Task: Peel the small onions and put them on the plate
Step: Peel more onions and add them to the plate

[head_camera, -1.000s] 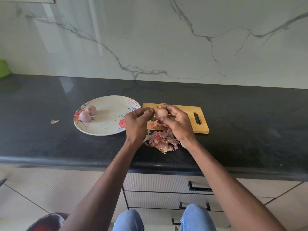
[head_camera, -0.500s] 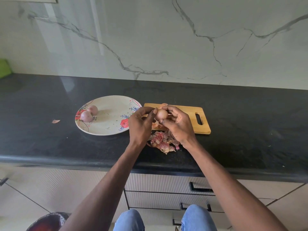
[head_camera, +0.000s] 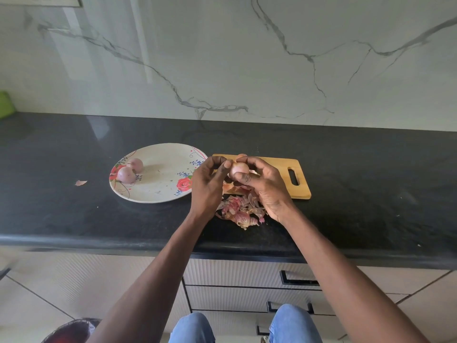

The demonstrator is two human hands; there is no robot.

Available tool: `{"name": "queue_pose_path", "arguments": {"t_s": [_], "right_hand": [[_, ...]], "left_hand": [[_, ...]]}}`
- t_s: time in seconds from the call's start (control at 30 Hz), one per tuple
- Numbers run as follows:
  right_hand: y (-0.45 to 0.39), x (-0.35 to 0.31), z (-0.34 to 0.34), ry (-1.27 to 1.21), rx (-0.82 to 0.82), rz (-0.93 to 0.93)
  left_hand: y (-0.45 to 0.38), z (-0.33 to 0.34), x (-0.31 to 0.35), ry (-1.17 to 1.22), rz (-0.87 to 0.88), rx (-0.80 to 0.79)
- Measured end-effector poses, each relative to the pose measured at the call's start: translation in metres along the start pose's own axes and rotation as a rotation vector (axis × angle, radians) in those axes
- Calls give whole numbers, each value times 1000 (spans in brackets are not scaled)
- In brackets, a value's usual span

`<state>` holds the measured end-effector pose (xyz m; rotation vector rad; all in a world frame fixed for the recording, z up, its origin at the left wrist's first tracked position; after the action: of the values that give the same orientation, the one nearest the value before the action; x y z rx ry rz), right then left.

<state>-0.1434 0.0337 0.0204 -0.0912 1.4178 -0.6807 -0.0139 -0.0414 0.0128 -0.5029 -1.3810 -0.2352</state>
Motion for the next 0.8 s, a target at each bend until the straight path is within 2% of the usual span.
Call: {"name": "queue_pose_path", "arguments": {"t_s": [0.13,0.37,0.8], "right_hand": [[0,1,-1,-77,36,49],[0,-6,2,-157,74,83],[-3,2,-3,-70,85,69]], "left_hand": [[0,0,4,116,-52,-57],[-1,1,4,146,-103,-82],[0,2,4,148,-127,-9]]}}
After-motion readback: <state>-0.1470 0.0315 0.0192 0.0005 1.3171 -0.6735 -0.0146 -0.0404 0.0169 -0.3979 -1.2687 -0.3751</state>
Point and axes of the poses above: each hand's wrist, its own y-axis away from the middle knuckle, its own z-axis out of the palm, x = y × z, the point moved 2 cm from there along -y, towards the middle knuckle, and after that the axes turned 14 degrees about -z, right-handed, at the moved point
